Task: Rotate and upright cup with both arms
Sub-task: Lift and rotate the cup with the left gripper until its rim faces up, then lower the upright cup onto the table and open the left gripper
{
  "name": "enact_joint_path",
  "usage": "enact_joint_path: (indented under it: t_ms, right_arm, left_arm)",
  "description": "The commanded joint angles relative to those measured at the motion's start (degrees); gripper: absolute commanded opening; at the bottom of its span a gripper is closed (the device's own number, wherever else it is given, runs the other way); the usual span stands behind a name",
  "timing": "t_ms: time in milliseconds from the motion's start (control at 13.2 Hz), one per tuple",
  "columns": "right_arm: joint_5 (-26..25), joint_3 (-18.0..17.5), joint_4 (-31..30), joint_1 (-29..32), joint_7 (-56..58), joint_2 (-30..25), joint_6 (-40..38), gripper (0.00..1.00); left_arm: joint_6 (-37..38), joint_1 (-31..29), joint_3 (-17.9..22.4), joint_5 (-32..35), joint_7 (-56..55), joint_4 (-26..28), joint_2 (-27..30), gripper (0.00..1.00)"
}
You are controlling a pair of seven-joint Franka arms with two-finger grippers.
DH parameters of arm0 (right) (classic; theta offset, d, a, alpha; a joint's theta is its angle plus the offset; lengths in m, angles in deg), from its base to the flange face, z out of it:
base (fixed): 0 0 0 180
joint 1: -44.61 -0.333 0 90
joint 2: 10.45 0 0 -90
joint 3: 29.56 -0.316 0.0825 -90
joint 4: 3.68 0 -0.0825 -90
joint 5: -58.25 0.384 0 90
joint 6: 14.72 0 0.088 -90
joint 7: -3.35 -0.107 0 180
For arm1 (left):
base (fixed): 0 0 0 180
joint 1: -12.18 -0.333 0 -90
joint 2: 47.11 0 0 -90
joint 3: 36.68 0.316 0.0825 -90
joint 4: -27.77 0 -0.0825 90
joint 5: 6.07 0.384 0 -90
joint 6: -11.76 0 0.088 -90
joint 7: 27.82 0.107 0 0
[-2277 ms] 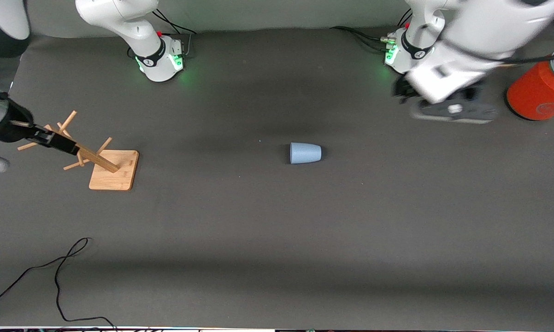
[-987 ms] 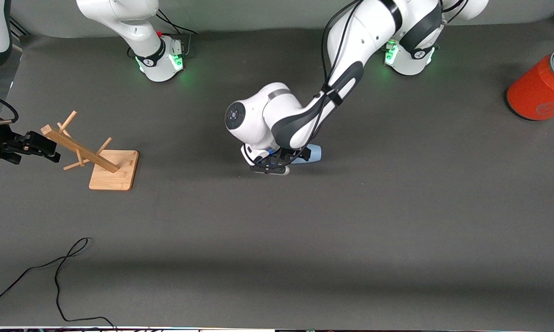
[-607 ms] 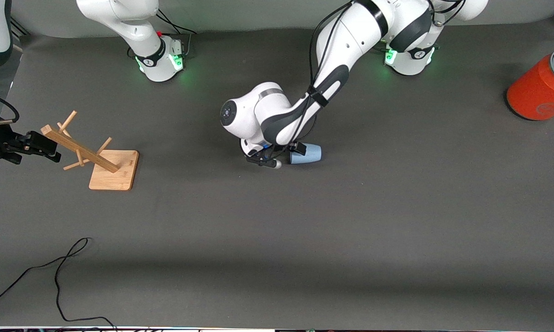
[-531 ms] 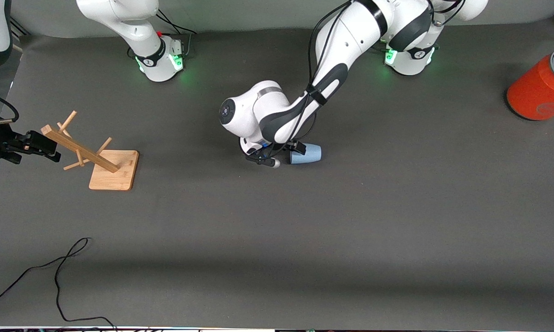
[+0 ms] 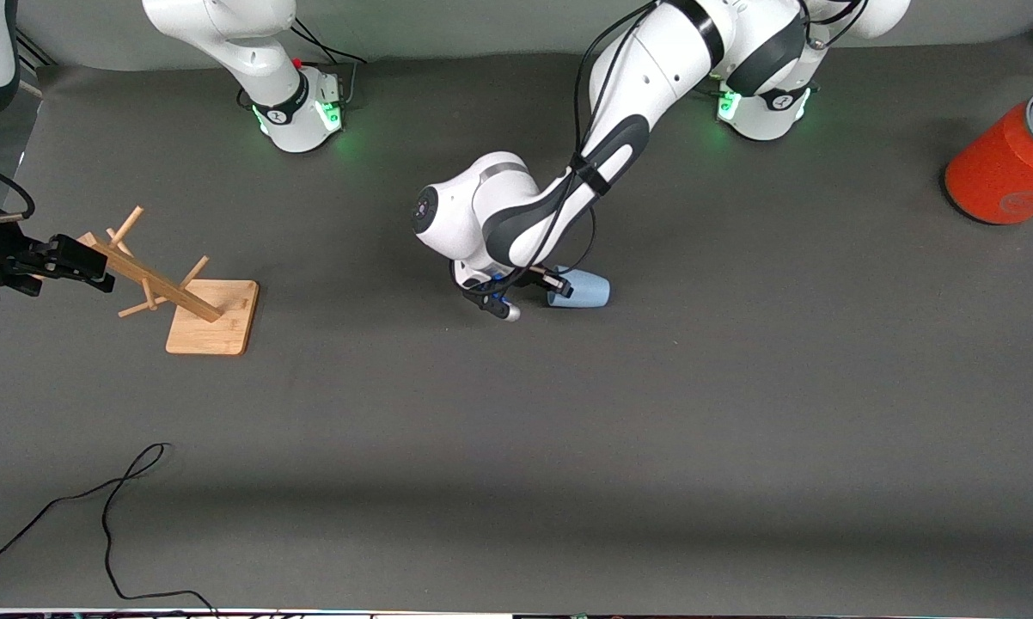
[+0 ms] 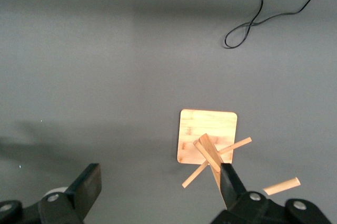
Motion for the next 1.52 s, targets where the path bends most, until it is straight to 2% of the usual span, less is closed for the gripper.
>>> enact_joint_path:
  t_ms: [0,228,304,455,607,759,835,911,987,1214,1290,1442]
  right_arm:
    - [0.6,-0.6,-1.3,0.7,1.4,-1.6,-0.7,1.0]
    - [0.7,-0.6,-1.3,0.7,1.2,-1.9,-1.3,1.0]
    - [0.7,-0.6,-1.2,0.7,1.1,-1.8,-1.3,1.0]
    - [0.7,-0.7,-1.2,0.7,1.0,-1.4,-1.3,1.0]
    - [0.7,-0.7,-1.2,0.7,1.4,-1.4,-1.4,1.0]
    - [0.7,-0.7,-1.2,0.7,1.3,-1.4,-1.4,1.0]
    - [0.7,-0.7,-1.2,0.7,1.4,-1.4,-1.4,1.0]
    - [0.7,-0.7,-1.3,0.7,1.4,-1.3,-1.4,1.0]
    - [0.7,-0.7,-1.3,0.6,1.3,-1.3,-1.4,1.0]
    - [0.7,-0.7,-1.2,0.7,1.3,-1.3,-1.3,1.0]
    - [0.7,-0.7,-1.2,0.6,1.3,-1.4,-1.3,1.0]
    - [0.7,-0.7,-1.2,0.6,1.3,-1.4,-1.2,1.0]
  left_arm:
    - [0.8,0.8,1.4,1.3,7.1,0.2,0.7,0.0]
    - [2.6,0.4,3.5,0.8,9.5,-0.7,2.4,0.0]
    - [5.4,0.2,3.5,0.4,9.6,-2.7,3.2,0.0]
    - [13.3,-0.3,3.2,-2.1,7.6,-10.9,5.6,0.0]
    - [16.2,-4.0,3.2,-10.1,-1.8,-13.2,12.3,0.0]
    - [15.1,-10.6,3.5,-20.6,-4.0,-10.8,22.5,0.0]
    - [13.9,-13.7,3.5,-23.5,-4.1,-9.1,26.5,0.0]
    - [11.8,-15.8,3.4,-25.5,-4.6,-5.1,30.4,0.0]
    - [7.9,-18.1,3.5,-27.8,-4.7,1.3,34.8,0.0]
    - [-10.5,-21.2,3.5,-30.2,-5.7,26.1,47.4,0.0]
    - [-16.0,-21.2,3.5,-30.4,-9.1,30.9,48.6,0.0]
    - [-24.2,-21.0,3.5,-30.4,-17.3,35.5,47.6,0.0]
